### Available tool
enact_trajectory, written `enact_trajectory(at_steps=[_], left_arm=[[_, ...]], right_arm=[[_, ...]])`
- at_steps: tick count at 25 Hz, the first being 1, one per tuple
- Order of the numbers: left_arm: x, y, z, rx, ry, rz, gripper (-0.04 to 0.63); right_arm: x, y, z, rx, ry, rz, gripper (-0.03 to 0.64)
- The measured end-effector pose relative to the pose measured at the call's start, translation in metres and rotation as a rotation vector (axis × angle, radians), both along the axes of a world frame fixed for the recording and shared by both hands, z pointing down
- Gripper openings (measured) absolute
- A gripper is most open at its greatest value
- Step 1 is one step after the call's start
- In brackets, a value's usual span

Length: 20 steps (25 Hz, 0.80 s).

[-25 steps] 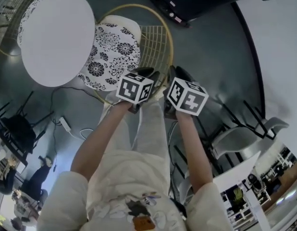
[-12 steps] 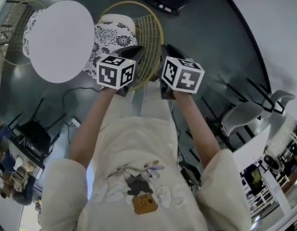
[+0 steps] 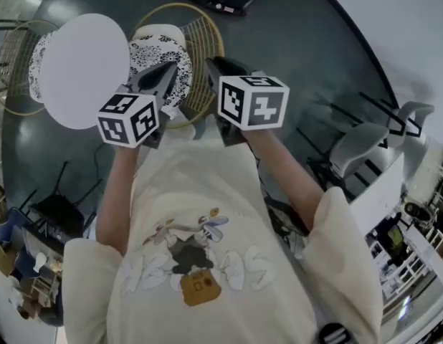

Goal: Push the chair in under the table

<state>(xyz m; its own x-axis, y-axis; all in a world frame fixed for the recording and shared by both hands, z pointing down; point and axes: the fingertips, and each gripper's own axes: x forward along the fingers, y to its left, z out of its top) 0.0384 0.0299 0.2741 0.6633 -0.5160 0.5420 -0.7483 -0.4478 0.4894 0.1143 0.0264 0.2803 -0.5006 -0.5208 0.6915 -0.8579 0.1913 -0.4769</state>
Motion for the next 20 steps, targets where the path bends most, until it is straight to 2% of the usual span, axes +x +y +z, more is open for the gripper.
enact_trajectory(at_steps=[3,7,10,13,17,20], left_arm=[[-0.003,0.017,-0.033,0.060,-0.015,0.061,0.009],[-0.006,0.030,-0.077,0.119,-0.019,0.045,0.009],[0.000,0.035,-0.114,0.172,0.029,0.018,0.009],[0.004,0.045,-0.139,0.208,0.077,-0.013,0.009],[0.012,0.055,-0.149,0.226,0.072,-0.032,0.009],[0.022,0.059,-0.144,0.201,0.111,-0.006,0.009]], right_arm=[[-0.008,0.009,-0.029,0.028,-0.039,-0.020,0.066],[-0.011,0.019,-0.068,0.026,-0.121,-0.011,0.066],[-0.012,0.021,-0.098,0.078,-0.164,-0.005,0.066],[-0.012,0.024,-0.104,0.148,-0.149,-0.023,0.066],[-0.007,0.031,-0.090,0.119,-0.187,0.006,0.064],[-0.003,0.037,-0.091,0.124,-0.203,0.009,0.057]])
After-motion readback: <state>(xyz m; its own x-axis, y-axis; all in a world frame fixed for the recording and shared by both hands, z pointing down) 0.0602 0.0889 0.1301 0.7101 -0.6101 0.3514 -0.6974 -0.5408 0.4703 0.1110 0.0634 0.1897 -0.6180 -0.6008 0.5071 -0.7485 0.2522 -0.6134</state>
